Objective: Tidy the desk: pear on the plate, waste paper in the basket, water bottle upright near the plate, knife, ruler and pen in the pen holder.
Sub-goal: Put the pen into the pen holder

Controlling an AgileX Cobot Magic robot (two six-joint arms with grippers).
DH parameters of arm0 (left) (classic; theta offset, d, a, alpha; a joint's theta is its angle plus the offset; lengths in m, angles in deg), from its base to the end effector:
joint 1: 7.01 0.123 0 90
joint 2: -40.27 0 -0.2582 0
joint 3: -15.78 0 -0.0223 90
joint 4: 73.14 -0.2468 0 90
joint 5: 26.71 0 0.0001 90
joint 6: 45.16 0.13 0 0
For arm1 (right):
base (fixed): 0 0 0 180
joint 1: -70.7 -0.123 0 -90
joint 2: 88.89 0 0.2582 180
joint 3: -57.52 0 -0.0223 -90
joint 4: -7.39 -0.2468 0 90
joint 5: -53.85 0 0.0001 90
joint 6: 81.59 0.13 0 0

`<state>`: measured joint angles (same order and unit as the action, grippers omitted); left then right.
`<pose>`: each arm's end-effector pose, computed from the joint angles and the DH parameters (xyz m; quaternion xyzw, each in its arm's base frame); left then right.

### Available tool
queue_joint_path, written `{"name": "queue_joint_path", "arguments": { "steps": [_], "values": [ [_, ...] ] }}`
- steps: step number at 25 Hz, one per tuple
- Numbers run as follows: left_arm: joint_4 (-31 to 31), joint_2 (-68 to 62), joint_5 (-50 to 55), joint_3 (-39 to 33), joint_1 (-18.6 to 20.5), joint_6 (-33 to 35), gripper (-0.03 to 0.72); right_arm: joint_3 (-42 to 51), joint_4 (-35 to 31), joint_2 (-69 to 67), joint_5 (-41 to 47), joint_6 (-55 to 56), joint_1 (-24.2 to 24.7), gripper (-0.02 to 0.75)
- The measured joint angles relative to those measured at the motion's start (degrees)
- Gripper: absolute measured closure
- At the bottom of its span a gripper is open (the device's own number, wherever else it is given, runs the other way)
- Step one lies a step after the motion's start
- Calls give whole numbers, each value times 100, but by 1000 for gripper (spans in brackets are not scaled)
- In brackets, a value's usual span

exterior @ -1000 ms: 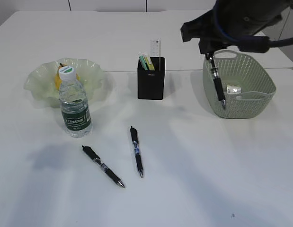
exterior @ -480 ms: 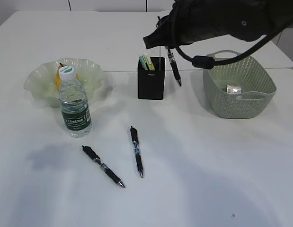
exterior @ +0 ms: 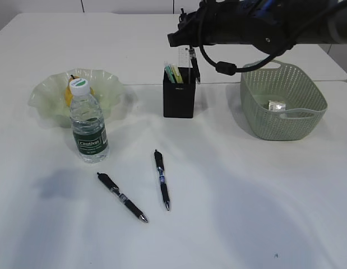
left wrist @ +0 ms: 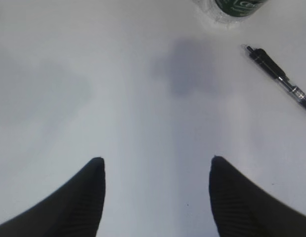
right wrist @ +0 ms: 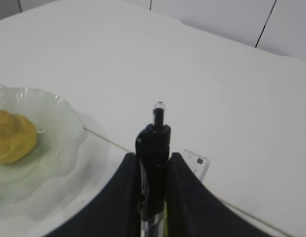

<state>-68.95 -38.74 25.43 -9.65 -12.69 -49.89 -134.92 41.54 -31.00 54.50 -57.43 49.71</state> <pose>0.2450 -0.0319 0.2175 -0.0080 0.9786 -0.0511 0.1990 0.4663 0.1780 0.2346 -0.2173 0.7909 0.0522 0.5697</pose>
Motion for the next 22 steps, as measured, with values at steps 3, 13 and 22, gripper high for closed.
{"name": "queue_joint_path", "arguments": {
  "steps": [3,13,22],
  "values": [
    [0,0,-83,0,0,0,223,-363,-5,-285,-266,11,49,625],
    [0,0,-97,0,0,0,223,-766,-163,-967,-1131,21,107,625],
    [0,0,-105,0,0,0,223,-801,-528,-1327,-1759,23,350,624]
  ]
}}
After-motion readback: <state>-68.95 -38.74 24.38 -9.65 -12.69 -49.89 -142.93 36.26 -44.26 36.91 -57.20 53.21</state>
